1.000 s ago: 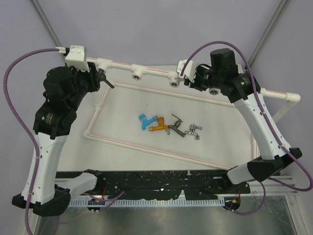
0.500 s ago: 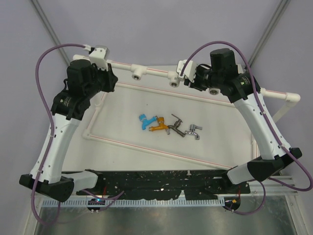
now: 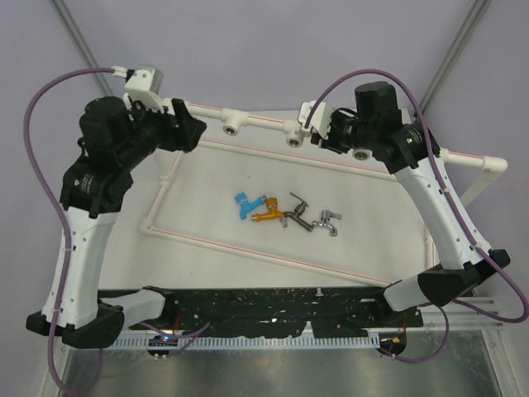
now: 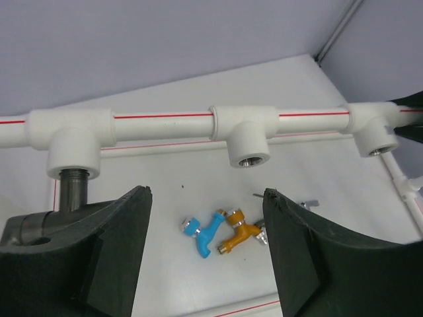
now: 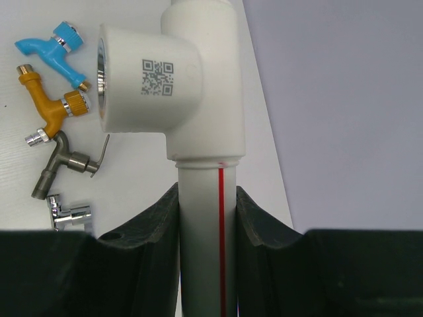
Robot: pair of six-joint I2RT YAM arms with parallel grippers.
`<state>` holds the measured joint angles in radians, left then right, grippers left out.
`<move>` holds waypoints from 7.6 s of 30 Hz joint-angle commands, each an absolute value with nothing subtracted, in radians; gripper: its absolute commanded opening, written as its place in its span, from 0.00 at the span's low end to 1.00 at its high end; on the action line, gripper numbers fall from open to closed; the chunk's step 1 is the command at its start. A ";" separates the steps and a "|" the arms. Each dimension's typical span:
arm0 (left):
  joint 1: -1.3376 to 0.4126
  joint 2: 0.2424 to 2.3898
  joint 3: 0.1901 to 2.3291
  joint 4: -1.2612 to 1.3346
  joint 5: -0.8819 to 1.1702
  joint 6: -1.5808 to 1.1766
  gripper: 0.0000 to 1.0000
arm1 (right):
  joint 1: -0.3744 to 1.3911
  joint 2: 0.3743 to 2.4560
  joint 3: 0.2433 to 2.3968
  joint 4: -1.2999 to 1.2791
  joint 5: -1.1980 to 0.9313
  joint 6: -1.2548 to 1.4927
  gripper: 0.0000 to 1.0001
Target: Install the water faucets
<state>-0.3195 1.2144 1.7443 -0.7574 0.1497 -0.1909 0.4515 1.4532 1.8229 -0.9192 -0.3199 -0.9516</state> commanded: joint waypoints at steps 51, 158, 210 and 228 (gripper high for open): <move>0.188 1.229 1.841 -1.045 0.471 0.044 0.06 | 0.480 1.499 1.782 -0.907 -0.471 -0.916 0.05; -0.281 1.180 1.842 -0.767 -0.201 -0.086 0.74 | 0.483 1.508 1.773 -0.899 -0.460 -0.910 0.05; -0.049 0.845 1.085 -0.314 -0.150 -0.362 0.50 | 0.485 1.526 1.776 -0.899 -0.462 -0.904 0.05; 0.107 0.853 1.244 -0.325 0.201 -0.532 0.84 | 0.483 1.509 1.764 -0.899 -0.445 -0.913 0.05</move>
<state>0.0784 0.8387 1.1950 -0.3489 0.1524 -0.4625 0.4622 1.4639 1.8153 -0.8875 -0.3305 -0.9562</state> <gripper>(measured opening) 0.836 0.362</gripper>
